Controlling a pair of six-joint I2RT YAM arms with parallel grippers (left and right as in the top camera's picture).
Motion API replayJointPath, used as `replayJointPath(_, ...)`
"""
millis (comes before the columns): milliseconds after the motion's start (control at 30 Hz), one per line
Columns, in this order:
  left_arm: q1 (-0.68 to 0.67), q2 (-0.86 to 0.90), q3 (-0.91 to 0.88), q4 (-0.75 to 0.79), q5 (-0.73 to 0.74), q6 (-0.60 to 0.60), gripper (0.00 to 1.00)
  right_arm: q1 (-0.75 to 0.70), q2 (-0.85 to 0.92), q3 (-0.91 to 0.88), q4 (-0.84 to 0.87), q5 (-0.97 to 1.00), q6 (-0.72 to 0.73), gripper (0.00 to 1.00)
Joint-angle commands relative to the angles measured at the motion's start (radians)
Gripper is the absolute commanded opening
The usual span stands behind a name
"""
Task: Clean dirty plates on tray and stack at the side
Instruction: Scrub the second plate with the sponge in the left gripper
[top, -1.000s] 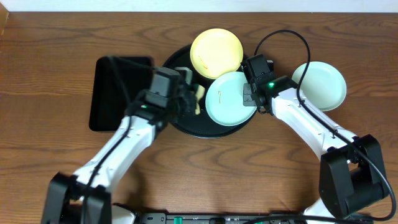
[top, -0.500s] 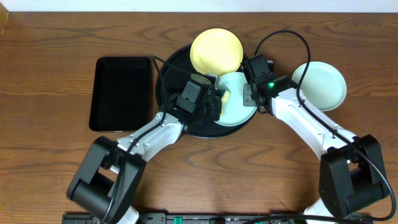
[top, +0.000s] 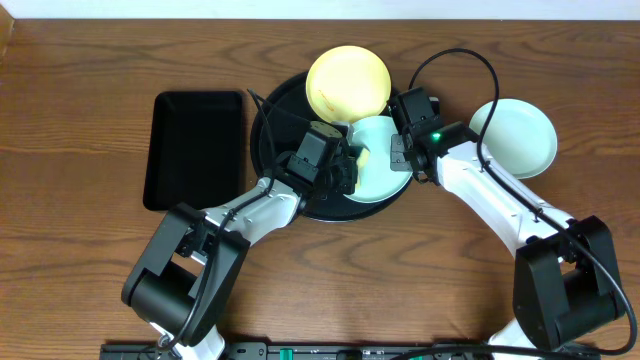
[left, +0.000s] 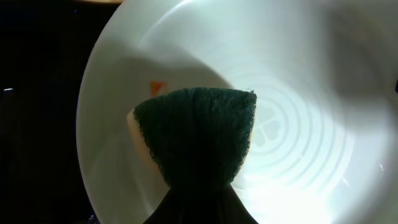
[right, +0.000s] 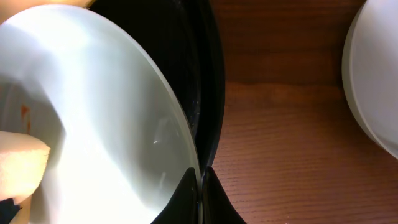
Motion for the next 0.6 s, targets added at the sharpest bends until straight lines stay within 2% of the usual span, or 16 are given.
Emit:
replayJointPath(0, -0.003, 0.005, 0.006, 0.005, -0.01, -0.001, 0.08, 0.007, 0.012, -0.005, 0.003, -0.001, 0.014, 0.01)
replayJointPath(567, -0.005, 0.063, 0.006, 0.047, -0.042, 0.006, 0.08, 0.007, 0.012, -0.005, 0.003, -0.001, 0.014, 0.01)
